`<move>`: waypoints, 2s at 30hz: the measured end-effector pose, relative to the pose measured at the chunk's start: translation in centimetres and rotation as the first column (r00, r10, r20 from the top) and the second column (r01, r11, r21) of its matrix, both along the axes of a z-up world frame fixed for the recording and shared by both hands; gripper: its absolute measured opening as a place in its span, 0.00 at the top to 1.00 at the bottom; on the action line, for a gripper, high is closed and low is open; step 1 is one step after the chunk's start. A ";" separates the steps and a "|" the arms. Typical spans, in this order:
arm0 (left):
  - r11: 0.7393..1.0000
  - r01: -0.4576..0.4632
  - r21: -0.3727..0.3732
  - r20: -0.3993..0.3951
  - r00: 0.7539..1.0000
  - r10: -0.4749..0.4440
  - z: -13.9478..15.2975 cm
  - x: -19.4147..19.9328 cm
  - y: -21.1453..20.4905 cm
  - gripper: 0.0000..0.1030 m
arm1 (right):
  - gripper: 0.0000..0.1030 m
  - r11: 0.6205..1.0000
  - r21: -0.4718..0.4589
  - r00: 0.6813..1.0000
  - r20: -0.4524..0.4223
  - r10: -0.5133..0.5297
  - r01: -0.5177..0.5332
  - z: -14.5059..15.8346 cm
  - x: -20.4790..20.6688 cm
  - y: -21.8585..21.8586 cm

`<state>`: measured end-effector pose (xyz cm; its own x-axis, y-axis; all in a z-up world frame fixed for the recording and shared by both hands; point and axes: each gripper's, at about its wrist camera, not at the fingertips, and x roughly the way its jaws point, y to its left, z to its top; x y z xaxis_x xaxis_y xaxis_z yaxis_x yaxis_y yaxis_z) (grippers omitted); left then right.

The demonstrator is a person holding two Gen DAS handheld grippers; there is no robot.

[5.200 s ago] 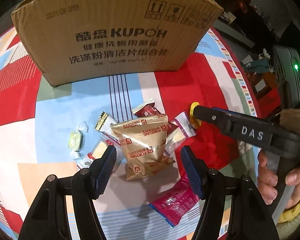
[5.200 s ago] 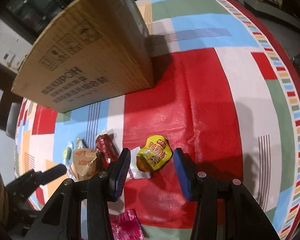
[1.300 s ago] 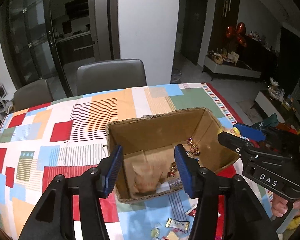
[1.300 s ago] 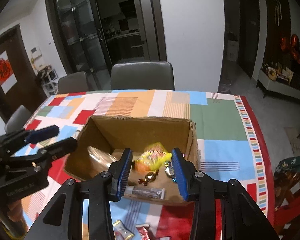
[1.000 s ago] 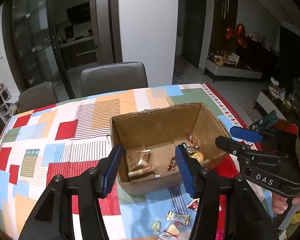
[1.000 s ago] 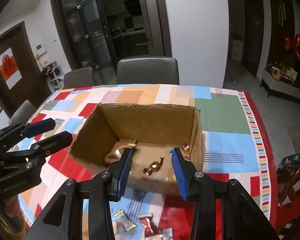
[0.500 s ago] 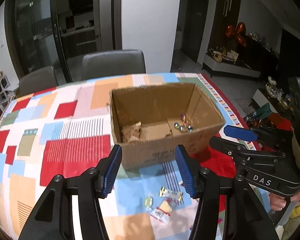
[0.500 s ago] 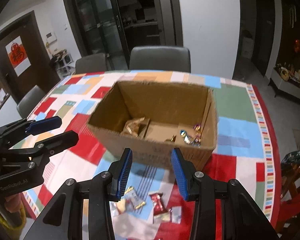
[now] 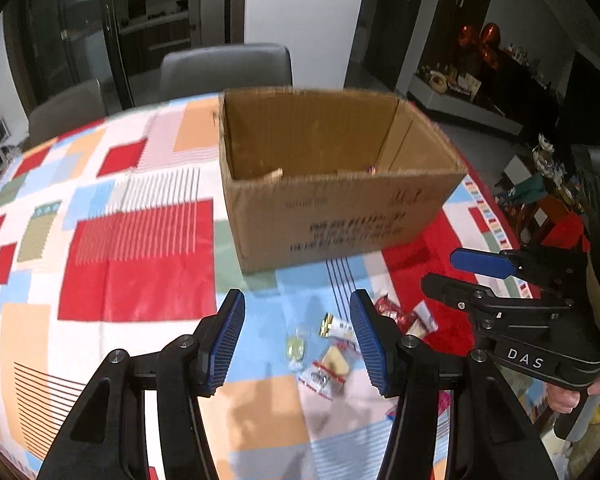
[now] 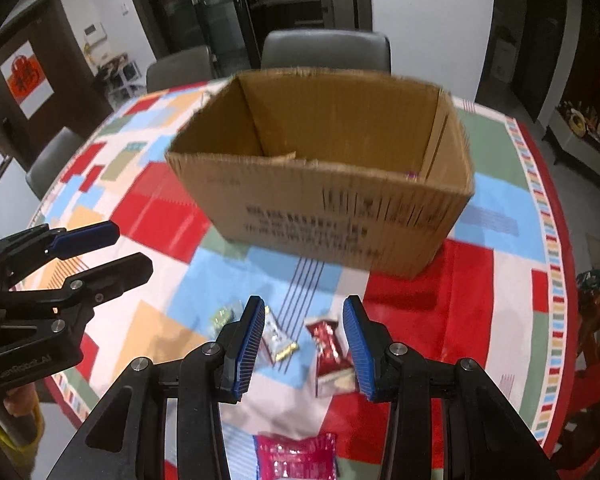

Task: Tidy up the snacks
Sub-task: 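Move both grippers back to the snacks and close them on the green jelly and red snack, then carry the green jelly cup and red snack into the box and open both grippers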

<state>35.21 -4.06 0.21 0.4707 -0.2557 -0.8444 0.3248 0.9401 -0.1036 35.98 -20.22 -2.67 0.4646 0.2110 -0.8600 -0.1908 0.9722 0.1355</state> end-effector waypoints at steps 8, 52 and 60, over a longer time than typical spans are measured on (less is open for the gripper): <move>0.999 0.036 0.006 -0.131 0.991 -0.035 -3.8 0.4 -0.2 0.50 | 0.59 1.000 -0.007 0.994 -0.105 -0.004 0.003 -3.3 0.3 0.0; 0.996 0.029 0.084 -0.345 0.939 0.002 -13.5 3.5 -2.4 0.81 | 0.72 0.998 -0.063 0.959 -0.283 -0.013 -0.005 -11.4 3.5 0.9; 0.998 0.024 0.062 -0.337 0.942 -0.001 -13.2 3.1 -2.7 0.81 | 0.76 0.998 -0.058 0.965 -0.263 -0.012 -0.003 -10.9 2.5 1.7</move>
